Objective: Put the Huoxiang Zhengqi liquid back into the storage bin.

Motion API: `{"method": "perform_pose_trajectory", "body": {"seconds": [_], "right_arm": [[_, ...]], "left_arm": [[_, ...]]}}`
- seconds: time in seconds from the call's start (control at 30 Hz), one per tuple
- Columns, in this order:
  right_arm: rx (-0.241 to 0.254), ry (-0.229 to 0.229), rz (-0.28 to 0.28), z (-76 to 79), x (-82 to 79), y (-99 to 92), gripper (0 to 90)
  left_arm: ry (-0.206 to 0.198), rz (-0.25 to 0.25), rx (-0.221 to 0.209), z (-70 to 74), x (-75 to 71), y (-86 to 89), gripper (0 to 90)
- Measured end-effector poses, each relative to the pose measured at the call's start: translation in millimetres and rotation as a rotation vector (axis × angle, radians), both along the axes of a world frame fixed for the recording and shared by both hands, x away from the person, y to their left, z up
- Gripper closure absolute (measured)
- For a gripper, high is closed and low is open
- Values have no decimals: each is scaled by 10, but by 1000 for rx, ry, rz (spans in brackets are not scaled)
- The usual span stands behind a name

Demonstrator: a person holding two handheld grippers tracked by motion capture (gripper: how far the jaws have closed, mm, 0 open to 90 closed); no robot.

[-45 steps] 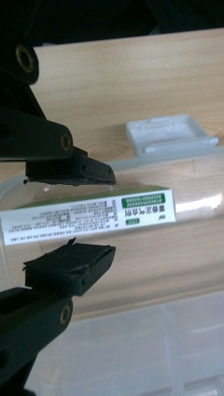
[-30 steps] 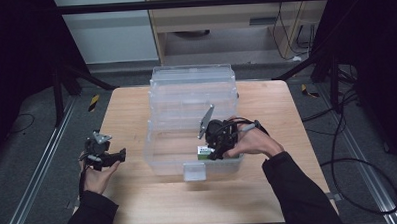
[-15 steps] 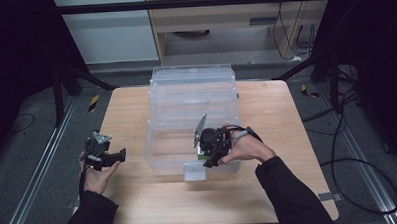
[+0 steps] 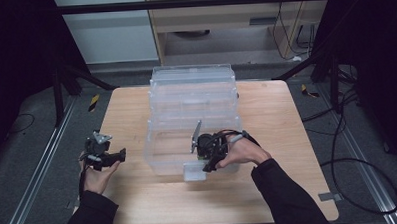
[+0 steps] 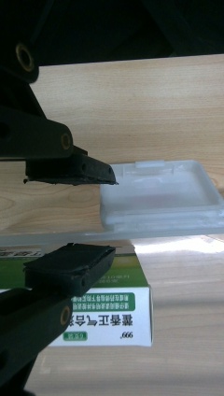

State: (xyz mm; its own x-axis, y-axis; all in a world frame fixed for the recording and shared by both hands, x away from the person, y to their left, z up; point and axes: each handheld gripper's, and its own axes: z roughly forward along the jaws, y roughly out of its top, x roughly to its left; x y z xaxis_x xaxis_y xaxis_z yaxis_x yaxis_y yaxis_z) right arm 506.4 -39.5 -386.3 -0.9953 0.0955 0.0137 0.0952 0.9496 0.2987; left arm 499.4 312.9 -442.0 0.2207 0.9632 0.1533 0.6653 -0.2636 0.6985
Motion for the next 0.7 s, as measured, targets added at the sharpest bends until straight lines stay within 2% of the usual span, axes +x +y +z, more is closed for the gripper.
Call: {"method": "perform_pose_trajectory", "body": {"seconds": [0.4,0.7], "right_arm": [[-2,23,-10,-126,36,15,612],[-7,28,-7,-163,56,30,638]], "left_arm": [[0,0,0,0,0,-2,228],[-1,-2,1,2,0,-4,228]]}}
